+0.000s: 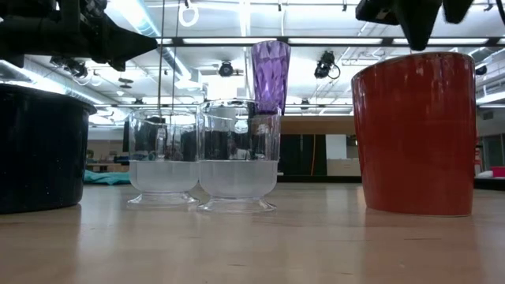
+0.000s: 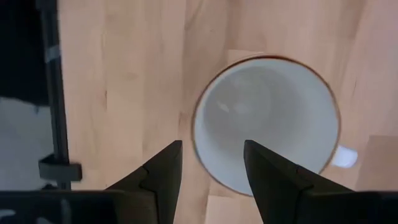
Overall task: Stack small to large cups/mugs on shelf
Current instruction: Put the orange mug on the shelf
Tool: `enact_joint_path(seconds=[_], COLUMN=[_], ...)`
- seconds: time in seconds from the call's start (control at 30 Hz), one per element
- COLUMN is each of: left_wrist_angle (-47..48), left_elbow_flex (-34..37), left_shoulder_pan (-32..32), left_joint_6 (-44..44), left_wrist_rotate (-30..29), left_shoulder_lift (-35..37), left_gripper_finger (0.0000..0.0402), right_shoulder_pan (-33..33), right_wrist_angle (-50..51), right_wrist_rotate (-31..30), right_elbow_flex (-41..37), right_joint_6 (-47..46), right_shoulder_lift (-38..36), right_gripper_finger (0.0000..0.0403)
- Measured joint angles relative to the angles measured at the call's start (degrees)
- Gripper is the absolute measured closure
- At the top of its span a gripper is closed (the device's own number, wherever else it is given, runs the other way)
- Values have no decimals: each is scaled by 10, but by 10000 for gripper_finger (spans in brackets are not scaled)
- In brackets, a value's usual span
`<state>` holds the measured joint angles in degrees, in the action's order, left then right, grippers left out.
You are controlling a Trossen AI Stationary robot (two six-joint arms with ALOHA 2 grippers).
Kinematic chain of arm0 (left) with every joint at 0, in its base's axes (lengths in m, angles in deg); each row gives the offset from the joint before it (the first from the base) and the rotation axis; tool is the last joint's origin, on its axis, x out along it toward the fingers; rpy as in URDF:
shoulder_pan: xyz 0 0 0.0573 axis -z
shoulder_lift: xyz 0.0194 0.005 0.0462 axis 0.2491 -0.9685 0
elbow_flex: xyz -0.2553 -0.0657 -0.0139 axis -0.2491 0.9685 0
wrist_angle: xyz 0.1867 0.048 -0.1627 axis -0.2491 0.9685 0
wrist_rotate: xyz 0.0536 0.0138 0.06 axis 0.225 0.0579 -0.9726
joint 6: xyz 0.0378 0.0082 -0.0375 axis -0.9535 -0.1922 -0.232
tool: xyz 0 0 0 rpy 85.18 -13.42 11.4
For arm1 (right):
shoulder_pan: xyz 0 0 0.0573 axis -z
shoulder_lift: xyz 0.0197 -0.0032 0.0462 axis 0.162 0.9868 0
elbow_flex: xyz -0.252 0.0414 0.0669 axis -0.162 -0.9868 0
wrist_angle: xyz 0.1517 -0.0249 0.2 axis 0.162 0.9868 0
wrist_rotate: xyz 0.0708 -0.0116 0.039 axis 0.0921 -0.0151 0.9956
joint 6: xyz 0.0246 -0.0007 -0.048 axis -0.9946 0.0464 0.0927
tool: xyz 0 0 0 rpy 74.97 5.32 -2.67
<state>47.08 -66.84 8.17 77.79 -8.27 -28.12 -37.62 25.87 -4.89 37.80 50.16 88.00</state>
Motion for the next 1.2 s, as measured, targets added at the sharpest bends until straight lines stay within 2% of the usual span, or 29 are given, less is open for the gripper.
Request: enact_joint_path(seconds=[0.13,0.3,0.57,0.87,1.2], left_wrist_angle=[0,0,0,0,0], left_elbow_flex=[0,0,0,0,0], left_shoulder_pan=[0,0,0,0,0], left_joint_6=[0,0,0,0,0], left_wrist_rotate=[0,0,0,0,0], left_shoulder_lift=[0,0,0,0,0], left_gripper_finger=[361,367,373,362,374], right_shoulder_pan=[-8,-12,-17,-17,17], right_wrist_angle=[9,7,-38,-86,-104], right_wrist_rotate=[-3,-4,-4,-54,-101], right_elbow_flex=[-1,-28,-62,-93,-93], right_joint_6=[32,22,47,115,124], right_shoulder_lift=[0,0,0,0,0], right_gripper_finger=[225,225,230,267,310])
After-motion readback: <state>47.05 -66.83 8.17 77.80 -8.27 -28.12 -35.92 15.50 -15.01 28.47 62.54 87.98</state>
